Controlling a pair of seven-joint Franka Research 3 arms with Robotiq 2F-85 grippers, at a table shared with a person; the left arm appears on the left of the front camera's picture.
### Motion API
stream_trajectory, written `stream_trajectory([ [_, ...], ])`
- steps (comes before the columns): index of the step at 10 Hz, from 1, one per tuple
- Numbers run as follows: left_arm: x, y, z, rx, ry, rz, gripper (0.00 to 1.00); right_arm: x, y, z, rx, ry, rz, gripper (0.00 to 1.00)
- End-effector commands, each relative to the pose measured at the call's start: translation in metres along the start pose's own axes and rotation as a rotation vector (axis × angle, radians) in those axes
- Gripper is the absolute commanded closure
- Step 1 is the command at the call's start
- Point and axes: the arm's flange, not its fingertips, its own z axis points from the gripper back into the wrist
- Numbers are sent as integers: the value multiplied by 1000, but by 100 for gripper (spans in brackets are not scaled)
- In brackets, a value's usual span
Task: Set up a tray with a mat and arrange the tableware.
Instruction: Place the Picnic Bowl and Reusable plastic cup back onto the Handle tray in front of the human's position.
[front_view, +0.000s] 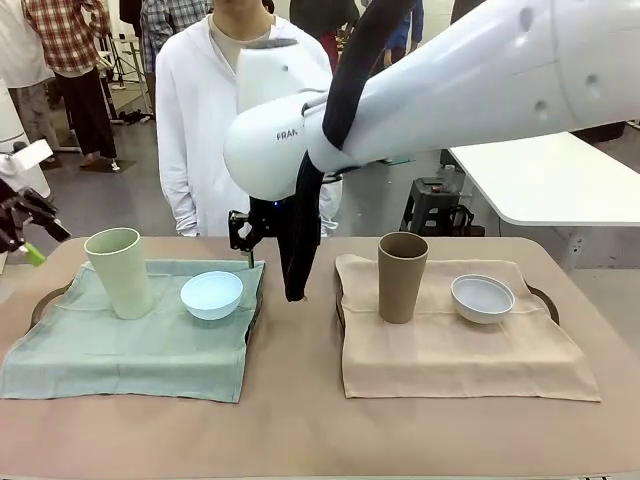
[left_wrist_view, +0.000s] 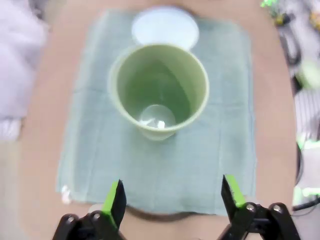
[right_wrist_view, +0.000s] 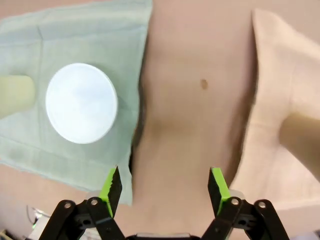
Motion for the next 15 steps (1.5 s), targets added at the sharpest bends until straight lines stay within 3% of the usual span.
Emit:
stream_trajectory([
  [1,38,-34,-7,81,174,267,0,-21,-10,21,-52,-30,-30,11],
  [4,79,-73,14,159,256,429,0,-40,-15,56,-86,-66,-61,11],
  [7,128,-116,20,135,368,546,0,-45,-18,68,-109,-84,-75,11],
  [8,143,-121,20,205,364,600,0,-42,-18,70,-116,-82,-85,11],
  [11,170,-106,20,434,227,722,0,-24,-16,66,-112,-67,-85,11],
  [12,163,-124,24,261,297,649,0,-12,-14,60,-105,-53,-85,11],
  [13,163,-124,24,261,297,649,0,-32,-20,70,-90,-55,-70,11],
  [15,163,-124,24,261,297,649,0,-32,-20,70,-90,-55,-70,11],
])
